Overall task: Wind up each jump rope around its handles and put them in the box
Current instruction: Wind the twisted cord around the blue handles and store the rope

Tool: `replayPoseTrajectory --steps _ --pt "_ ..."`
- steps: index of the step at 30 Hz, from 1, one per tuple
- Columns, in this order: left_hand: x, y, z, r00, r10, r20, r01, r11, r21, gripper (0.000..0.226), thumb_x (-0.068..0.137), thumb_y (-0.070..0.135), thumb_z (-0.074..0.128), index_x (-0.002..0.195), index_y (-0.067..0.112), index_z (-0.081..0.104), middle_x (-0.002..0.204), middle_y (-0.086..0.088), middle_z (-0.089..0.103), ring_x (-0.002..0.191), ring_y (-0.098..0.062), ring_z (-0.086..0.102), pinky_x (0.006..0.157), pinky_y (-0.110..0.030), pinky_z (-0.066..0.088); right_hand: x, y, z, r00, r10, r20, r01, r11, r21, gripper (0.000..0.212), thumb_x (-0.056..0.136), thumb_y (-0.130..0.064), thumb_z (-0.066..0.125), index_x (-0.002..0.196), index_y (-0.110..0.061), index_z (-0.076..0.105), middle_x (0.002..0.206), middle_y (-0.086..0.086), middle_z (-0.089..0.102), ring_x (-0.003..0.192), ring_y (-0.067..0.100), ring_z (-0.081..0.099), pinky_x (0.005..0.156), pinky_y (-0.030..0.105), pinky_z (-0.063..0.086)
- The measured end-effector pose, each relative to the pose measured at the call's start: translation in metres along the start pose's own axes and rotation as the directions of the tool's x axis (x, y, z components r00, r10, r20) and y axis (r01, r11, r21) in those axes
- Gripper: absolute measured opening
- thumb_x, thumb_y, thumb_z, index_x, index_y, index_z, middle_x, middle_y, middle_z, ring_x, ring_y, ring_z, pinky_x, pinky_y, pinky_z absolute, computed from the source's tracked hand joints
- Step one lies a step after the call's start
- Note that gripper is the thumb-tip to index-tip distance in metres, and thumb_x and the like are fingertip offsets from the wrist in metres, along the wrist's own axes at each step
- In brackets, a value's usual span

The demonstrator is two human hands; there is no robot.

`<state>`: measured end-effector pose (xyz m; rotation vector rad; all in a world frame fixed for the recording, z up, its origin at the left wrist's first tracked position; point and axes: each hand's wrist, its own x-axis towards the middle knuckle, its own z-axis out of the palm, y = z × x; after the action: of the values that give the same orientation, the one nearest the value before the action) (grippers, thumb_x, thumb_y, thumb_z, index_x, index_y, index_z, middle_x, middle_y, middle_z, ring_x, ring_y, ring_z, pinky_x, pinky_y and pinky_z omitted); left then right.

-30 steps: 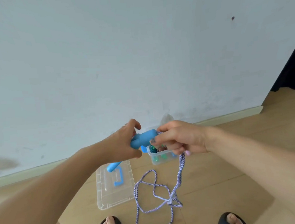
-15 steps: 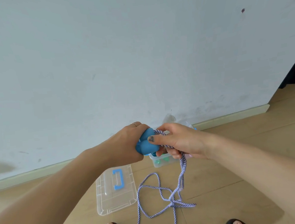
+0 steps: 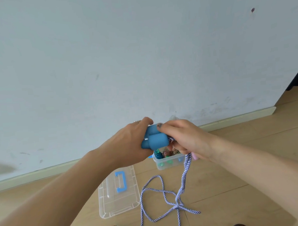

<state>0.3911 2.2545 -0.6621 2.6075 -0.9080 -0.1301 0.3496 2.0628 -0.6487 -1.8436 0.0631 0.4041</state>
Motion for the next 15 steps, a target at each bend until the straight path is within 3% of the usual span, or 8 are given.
replayPoseTrajectory --steps 4,10,15 --pt "-0.0021 -0.0048 -0.0043 0.989 -0.148 0.011 0.144 0.975 0.172 0.024 0.088 0.045 0.055 0.087 0.025 0.043 0.076 0.005 0.056 0.066 -0.018 0.056 0.055 -0.029 0.041 -0.0011 -0.0037 -0.0079 0.999 0.006 -0.038 -0.007 1.000 -0.017 0.041 0.102 -0.040 0.047 0.100 -0.001 0.061 0.055 0.001 0.053 0.037 0.010 0.025 0.032 0.013 0.026" --pt "-0.0025 -0.0037 -0.0116 0.993 -0.113 -0.032 0.117 0.965 0.233 0.016 0.087 0.035 0.052 0.083 0.024 0.042 0.070 0.004 0.054 0.060 -0.019 0.053 0.052 -0.029 0.040 0.0036 0.0023 -0.0085 0.991 -0.090 -0.104 0.082 0.994 -0.075 0.047 0.100 -0.050 0.047 0.097 -0.005 0.063 0.057 -0.005 0.052 0.051 0.015 0.040 0.040 0.020 0.029" --pt "-0.0041 -0.0093 -0.0097 0.988 -0.135 -0.071 0.144 0.980 0.138 0.016 0.084 0.031 0.057 0.080 0.022 0.044 0.070 0.002 0.054 0.059 -0.017 0.050 0.050 -0.025 0.036 0.0048 -0.0003 -0.0074 0.977 -0.154 -0.150 0.141 0.986 -0.093 0.046 0.101 -0.044 0.049 0.086 -0.001 0.057 0.056 -0.006 0.047 0.040 0.006 0.035 0.041 0.019 0.030"
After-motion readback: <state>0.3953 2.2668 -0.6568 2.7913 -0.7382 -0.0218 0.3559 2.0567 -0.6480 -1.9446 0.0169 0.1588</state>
